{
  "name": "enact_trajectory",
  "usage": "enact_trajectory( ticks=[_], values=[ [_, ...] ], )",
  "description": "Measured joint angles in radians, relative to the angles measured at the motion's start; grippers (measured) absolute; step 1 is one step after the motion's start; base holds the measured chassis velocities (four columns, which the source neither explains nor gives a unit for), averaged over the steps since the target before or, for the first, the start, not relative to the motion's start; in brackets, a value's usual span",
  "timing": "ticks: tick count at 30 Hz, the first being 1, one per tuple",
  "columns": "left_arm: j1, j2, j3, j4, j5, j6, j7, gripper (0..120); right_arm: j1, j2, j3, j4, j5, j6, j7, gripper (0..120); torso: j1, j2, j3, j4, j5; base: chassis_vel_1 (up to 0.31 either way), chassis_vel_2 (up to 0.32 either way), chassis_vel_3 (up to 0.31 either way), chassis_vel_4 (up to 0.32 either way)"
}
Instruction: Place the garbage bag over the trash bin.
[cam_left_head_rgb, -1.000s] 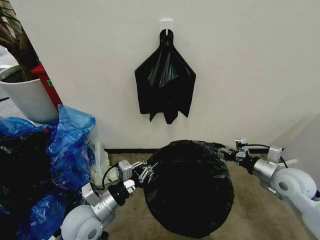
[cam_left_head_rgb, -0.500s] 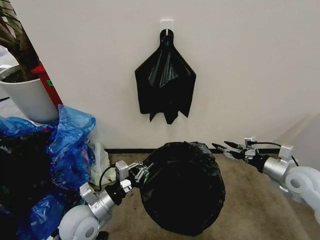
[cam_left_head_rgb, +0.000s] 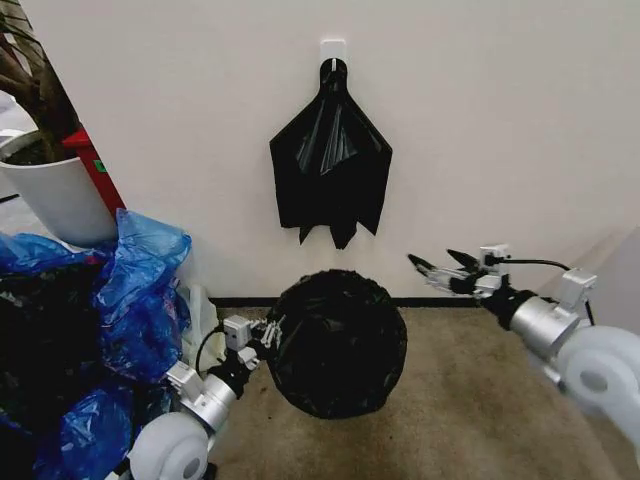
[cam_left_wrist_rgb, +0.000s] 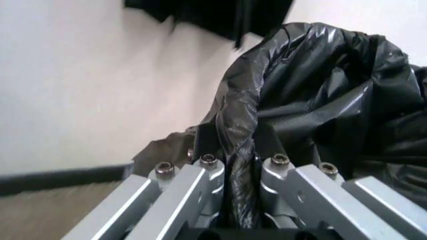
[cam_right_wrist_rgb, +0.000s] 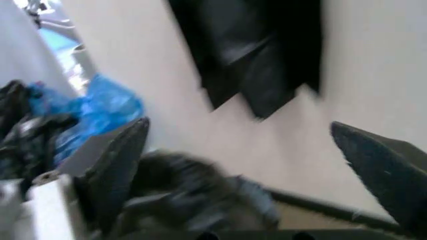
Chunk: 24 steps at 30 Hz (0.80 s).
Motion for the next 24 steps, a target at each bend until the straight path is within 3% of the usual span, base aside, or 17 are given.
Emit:
enact_trajectory(
  ticks=[4,6,10,13,15,24],
  values=[
    [-0.041,0.002,0.016,0.007,0.027,0.008,-0.066,4,0.010,0.052,-0.173,0.052,0.015,-0.013,0.143,79,0.000,0.000,0.000,-0.0004,0.0000,0.000,0.000,0.000,0.000],
    [-0.050,0.002,0.020,0.011,0.032,0.007,-0.068,4,0.018,0.059,-0.201,0.053,0.024,-0.017,0.172,75,0.000,0.000,0.000,-0.0004,0.0000,0.000,0.000,0.000,0.000],
    [-0.100,0.001,0.087,0.026,0.093,-0.005,-0.048,4,0.143,0.145,-0.443,0.008,0.066,-0.016,0.411,56,0.000,0.000,0.000,-0.0002,0.0000,0.000,0.000,0.000,0.000],
    [-0.112,0.000,0.110,0.040,0.136,-0.018,-0.016,4,0.222,0.208,-0.532,-0.029,0.095,0.004,0.527,43,0.000,0.000,0.000,-0.0001,0.0000,0.000,0.000,0.000,0.000],
    [-0.115,0.000,0.114,0.045,0.146,-0.024,-0.009,4,0.236,0.219,-0.545,-0.036,0.100,0.007,0.545,41,0.000,0.000,0.000,-0.0001,0.0000,0.000,0.000,0.000,0.000],
    [-0.125,-0.001,0.133,0.061,0.212,-0.081,0.033,4,0.321,0.312,-0.640,-0.136,0.135,0.037,0.749,7,0.000,0.000,0.000,-0.0001,-0.0002,0.000,0.000,0.000,0.000]
  ],
)
